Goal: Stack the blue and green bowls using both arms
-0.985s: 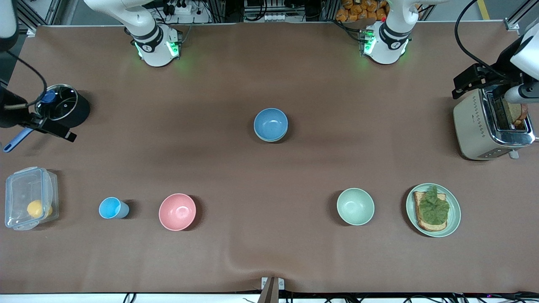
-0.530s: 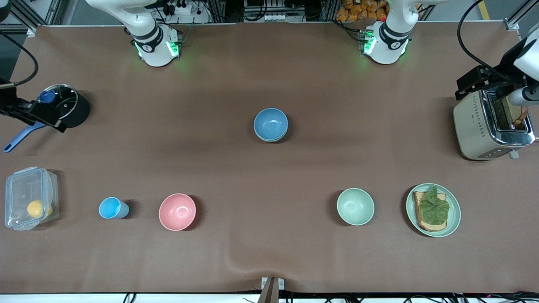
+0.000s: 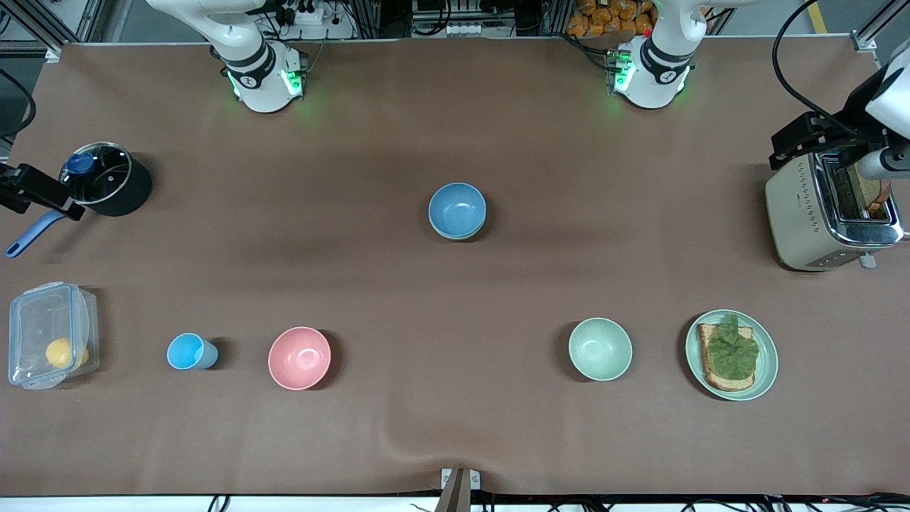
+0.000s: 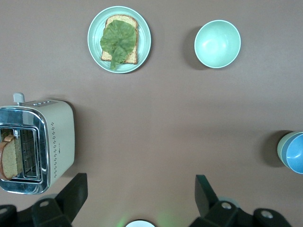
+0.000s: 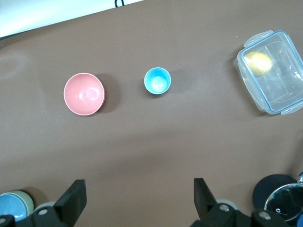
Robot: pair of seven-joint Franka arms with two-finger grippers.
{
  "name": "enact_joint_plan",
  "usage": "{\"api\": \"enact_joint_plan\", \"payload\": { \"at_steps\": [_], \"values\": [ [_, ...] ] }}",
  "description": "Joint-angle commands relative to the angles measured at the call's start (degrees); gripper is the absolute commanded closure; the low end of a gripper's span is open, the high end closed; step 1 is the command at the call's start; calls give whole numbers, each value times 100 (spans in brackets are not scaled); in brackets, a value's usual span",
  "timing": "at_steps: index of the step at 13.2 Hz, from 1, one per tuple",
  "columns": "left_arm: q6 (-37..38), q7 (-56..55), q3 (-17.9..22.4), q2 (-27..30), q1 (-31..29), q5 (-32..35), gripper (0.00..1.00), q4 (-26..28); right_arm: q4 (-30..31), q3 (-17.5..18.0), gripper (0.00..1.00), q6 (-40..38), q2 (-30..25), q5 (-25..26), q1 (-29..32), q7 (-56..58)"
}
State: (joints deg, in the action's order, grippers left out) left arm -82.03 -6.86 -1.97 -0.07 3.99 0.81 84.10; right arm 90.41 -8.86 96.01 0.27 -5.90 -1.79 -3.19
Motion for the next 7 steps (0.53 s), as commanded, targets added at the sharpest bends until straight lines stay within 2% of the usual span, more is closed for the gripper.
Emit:
{"api": "enact_joint_plan", "payload": {
  "at_steps": [1, 4, 7],
  "values": [
    [82, 9, 13, 34, 84, 165, 0, 2, 161, 243, 0, 15, -185, 124, 249, 99],
    [82, 9, 13, 42, 75, 157, 0, 2, 144, 507, 0, 50, -176, 562, 284, 125],
    [82, 9, 4, 42, 84, 157, 0, 2, 135, 648, 0, 50, -185, 520, 319, 257]
  ]
}}
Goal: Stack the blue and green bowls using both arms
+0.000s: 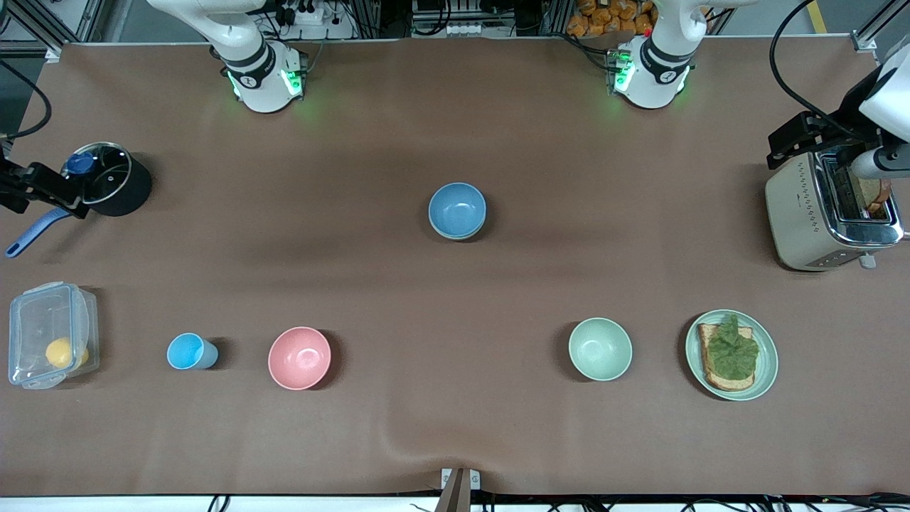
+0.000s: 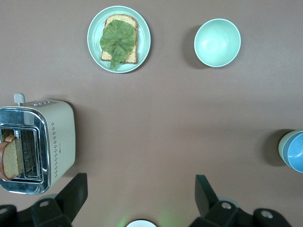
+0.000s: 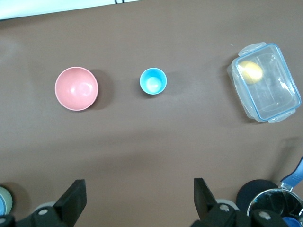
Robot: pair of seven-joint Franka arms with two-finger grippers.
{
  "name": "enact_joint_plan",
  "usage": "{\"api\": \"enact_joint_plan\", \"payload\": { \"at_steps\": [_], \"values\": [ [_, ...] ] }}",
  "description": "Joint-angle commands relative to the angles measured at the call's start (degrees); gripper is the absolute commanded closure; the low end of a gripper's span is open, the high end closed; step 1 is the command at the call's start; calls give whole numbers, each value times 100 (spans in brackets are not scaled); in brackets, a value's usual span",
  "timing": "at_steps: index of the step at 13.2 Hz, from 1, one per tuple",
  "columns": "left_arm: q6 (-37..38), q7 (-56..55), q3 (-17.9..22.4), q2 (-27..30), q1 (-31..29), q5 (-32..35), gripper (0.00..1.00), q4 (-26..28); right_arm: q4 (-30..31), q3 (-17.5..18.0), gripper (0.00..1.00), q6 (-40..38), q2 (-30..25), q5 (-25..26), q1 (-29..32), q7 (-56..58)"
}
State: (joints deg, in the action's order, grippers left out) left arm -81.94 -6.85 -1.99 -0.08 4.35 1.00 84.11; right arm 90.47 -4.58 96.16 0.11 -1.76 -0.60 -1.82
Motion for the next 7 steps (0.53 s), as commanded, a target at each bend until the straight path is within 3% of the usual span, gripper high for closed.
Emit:
{"api": "enact_joint_plan", "payload": {
  "at_steps": [1, 7],
  "values": [
    [73, 9, 6, 43, 48, 137, 0, 0, 129, 230, 0, 34, -169, 106, 201, 121],
    [100, 18, 15, 60, 31, 120, 0, 0, 94, 239, 0, -10, -143, 106, 148, 130]
  ]
}}
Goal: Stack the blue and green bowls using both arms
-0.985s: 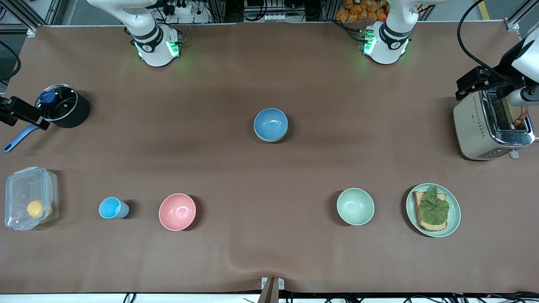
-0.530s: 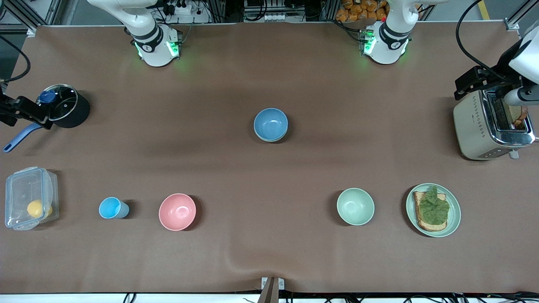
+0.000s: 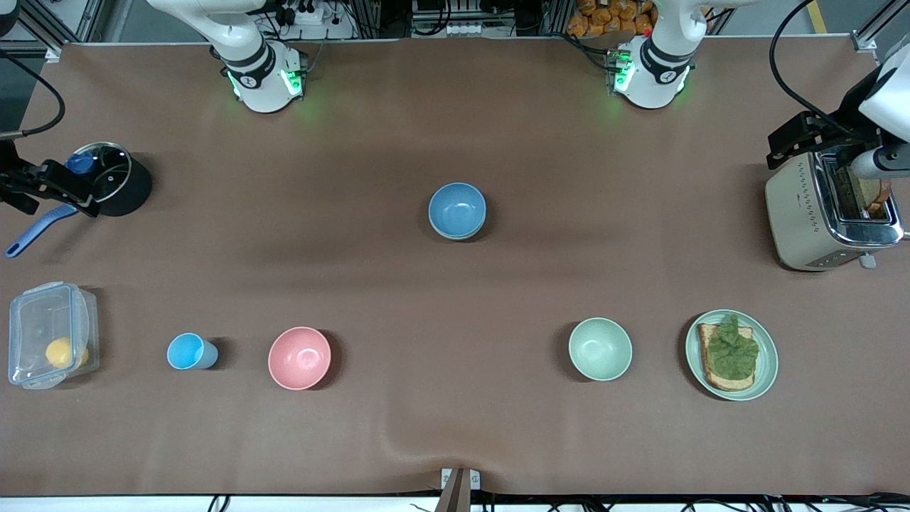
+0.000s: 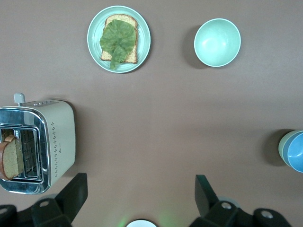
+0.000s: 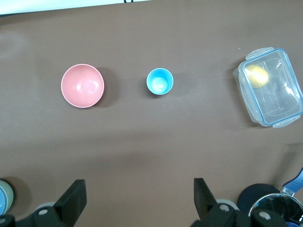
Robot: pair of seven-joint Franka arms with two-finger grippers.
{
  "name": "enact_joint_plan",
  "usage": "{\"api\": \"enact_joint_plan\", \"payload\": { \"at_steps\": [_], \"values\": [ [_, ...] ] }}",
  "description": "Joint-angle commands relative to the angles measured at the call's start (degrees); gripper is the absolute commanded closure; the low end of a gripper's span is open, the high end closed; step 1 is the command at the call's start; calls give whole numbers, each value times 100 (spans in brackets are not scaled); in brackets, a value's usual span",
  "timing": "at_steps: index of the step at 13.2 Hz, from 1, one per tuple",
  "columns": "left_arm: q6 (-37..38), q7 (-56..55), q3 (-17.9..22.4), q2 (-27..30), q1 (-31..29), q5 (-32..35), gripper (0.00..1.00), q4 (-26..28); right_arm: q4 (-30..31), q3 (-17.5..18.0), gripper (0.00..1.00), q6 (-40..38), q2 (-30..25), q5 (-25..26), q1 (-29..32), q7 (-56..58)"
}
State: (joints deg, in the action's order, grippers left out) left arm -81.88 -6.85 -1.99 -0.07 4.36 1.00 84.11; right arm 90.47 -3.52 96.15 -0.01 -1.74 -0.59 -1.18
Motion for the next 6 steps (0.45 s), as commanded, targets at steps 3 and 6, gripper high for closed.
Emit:
{"api": "enact_joint_plan", "payload": {
  "at_steps": [3, 6],
  "values": [
    [93, 18, 14, 69, 21, 128, 0, 0, 85, 132, 0, 18, -122, 103, 147, 65],
    [93, 18, 14, 86, 21, 137, 0, 0, 85, 132, 0, 36, -113, 103, 164, 65]
  ]
}}
